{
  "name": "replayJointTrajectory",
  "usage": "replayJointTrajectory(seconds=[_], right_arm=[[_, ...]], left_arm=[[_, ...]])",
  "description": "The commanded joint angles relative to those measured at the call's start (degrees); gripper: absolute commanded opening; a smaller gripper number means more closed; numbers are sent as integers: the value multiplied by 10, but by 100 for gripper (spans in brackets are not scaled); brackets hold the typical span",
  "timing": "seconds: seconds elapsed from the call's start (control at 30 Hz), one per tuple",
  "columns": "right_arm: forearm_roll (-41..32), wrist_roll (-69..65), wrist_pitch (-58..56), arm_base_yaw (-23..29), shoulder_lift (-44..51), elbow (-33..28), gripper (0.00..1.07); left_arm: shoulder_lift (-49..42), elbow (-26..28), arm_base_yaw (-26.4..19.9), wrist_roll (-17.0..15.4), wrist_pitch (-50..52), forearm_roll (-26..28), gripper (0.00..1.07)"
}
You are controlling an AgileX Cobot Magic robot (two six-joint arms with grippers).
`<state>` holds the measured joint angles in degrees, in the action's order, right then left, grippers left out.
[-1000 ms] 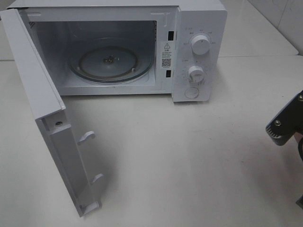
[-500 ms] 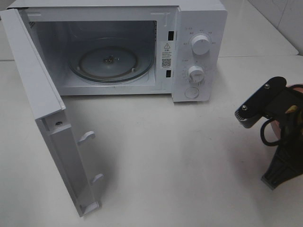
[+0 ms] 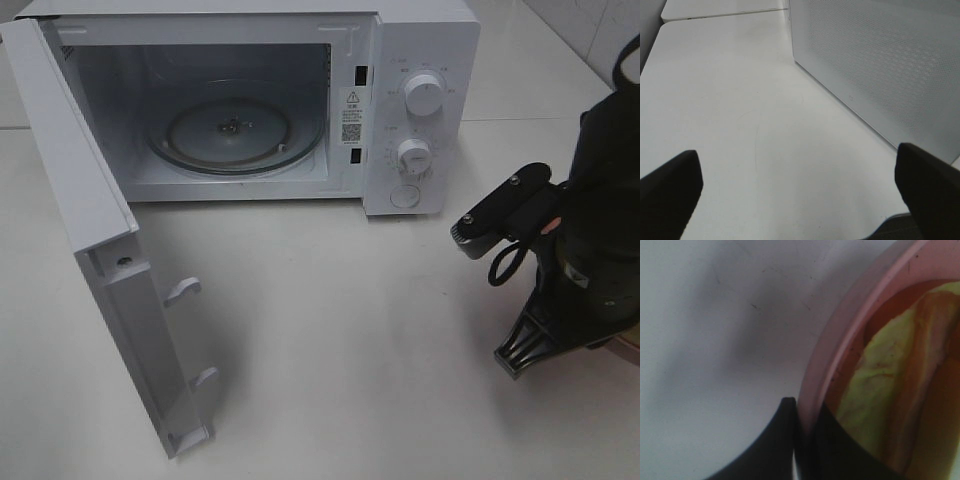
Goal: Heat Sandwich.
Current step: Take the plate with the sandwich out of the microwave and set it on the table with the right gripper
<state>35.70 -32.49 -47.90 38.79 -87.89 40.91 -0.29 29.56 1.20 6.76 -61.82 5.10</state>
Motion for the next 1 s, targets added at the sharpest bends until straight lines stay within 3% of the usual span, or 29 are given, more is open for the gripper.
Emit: replayJointTrajectory(seconds=[0.03,0.63,1.0], right_arm=[[21,-21,10,-2,-29,7,3],[83,-156,46,-2,-132,7,4],[88,-172,80,-15,-181,7,5]], left_arm=[[-4,1,4,-2,3,3,100],[-4,1,4,-2,3,3,100],[-4,1,4,-2,3,3,100]])
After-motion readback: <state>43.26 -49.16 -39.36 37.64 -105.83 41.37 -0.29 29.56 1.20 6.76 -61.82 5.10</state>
